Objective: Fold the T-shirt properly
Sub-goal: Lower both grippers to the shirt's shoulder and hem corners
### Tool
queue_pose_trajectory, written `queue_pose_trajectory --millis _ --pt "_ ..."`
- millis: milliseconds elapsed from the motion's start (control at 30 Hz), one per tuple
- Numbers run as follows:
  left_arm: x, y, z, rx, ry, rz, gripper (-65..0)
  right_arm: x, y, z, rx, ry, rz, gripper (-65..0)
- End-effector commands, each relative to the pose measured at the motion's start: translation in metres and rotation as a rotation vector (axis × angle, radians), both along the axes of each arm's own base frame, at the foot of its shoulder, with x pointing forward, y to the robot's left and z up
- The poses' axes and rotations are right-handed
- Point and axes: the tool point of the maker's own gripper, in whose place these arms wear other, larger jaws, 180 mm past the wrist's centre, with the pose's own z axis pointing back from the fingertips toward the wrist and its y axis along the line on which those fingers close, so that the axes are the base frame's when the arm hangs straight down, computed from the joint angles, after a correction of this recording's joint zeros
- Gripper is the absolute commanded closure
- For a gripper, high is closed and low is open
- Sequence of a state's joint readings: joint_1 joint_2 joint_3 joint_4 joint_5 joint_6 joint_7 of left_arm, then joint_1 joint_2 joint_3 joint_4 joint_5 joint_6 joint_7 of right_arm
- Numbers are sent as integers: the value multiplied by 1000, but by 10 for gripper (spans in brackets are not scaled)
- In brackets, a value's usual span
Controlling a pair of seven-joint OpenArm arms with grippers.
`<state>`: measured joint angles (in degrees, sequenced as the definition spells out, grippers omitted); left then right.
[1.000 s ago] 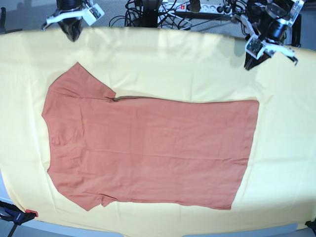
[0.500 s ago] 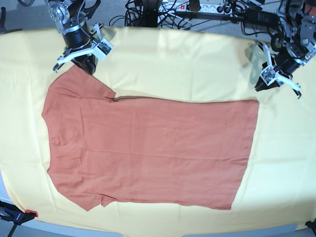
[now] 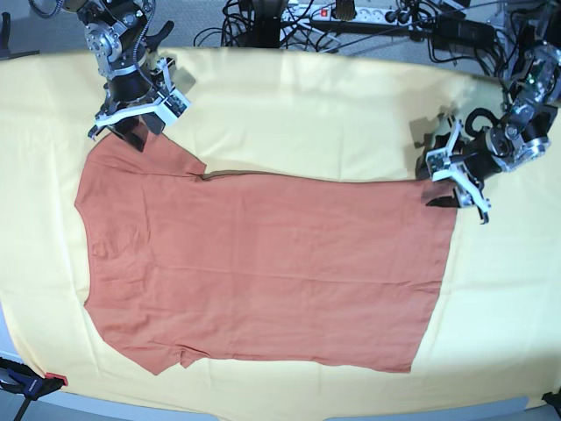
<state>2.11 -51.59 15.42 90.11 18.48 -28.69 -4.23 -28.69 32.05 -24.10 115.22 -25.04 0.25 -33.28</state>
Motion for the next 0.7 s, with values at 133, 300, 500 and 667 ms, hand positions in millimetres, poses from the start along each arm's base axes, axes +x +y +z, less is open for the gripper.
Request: queue_pose_trajectory --millis 133,300,500,667 --pt "16 24 -19 166 0 -30 -323 2 -9 3 8 15 -26 -315" --pt "22 30 -26 198 15 -36 -315 2 -21 -3 67 105 -47 -315" --pt "12 29 -31 197 72 -53 -31 -10 -14 -13 138 224 3 -315" --pt "7 22 -26 194 89 -89 -16 -24 -18 -35 107 317 36 -316"
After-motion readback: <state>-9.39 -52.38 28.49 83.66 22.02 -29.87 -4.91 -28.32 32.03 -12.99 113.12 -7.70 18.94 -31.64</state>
